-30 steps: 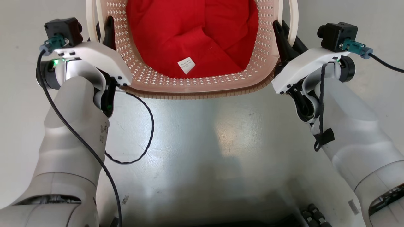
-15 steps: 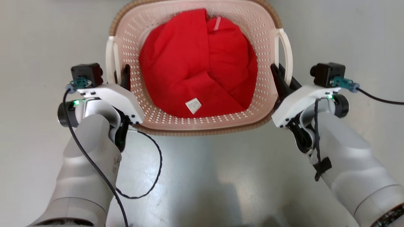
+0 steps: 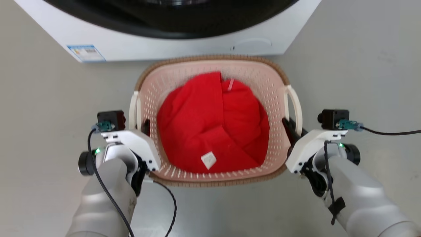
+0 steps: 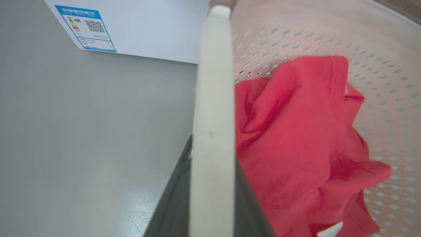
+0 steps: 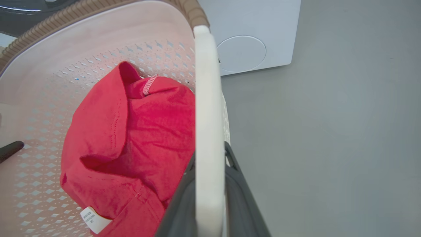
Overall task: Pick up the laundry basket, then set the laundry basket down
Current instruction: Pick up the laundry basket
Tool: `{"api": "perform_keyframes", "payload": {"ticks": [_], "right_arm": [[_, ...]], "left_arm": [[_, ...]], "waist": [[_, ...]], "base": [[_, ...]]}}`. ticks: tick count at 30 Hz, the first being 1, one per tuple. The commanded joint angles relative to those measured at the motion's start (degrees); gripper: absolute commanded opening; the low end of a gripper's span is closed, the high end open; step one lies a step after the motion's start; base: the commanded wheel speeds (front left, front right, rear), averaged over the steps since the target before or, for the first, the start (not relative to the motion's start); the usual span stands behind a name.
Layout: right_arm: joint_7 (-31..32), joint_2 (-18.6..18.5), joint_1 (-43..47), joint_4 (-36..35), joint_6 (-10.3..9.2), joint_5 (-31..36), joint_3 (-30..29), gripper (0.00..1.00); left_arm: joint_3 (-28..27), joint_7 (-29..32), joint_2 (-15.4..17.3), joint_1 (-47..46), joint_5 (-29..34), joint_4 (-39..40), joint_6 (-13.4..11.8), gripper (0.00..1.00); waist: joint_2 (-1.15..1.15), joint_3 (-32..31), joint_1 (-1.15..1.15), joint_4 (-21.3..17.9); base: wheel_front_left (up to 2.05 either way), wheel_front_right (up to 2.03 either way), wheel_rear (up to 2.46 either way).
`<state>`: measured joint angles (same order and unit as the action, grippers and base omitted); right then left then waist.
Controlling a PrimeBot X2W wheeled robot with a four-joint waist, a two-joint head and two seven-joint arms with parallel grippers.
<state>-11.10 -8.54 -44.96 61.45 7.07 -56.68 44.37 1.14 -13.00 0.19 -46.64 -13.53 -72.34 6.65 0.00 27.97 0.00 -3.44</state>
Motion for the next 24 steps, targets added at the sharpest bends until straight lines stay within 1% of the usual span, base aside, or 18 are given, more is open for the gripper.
{"api": "perform_keyframes", "payload": {"ticks": [1,7,13,21,24], "right_arm": [[0.4,-1.1,2.4,0.2,0.42,-0.9,0.8,0.0],[3.6,-1.6,4.7,0.3,0.42,-3.8,3.1,0.0],[5.6,-1.9,7.4,1.0,0.42,-6.2,4.5,0.0],[7.2,-2.4,10.6,2.2,0.42,-8.0,6.1,0.0],[8.8,-2.4,12.4,2.6,0.42,-9.2,6.5,0.0]], "left_arm": [[-1.0,0.1,2.7,1.4,-0.6,0.6,0.4,0.0],[0.3,3.0,2.7,4.6,-2.0,-0.5,0.5,0.0],[2.6,6.5,2.7,7.9,-5.1,-1.0,0.5,0.0],[7.1,8.8,2.7,11.5,-10.1,-0.9,0.0,0.0],[9.4,10.2,2.7,13.7,-12.6,-0.5,-0.4,0.0]], "waist": [[0.0,-3.3,0.0,-0.2],[0.0,-8.3,0.0,-0.3],[0.0,-13.5,0.0,-0.3],[0.0,-19.0,0.0,0.0],[0.0,-20.9,0.0,-0.1]], "base": [[0.0,0.0,0.0],[0.0,0.0,0.0],[0.0,0.0,0.0],[0.0,0.0,0.0],[0.0,0.0,0.0]]}}
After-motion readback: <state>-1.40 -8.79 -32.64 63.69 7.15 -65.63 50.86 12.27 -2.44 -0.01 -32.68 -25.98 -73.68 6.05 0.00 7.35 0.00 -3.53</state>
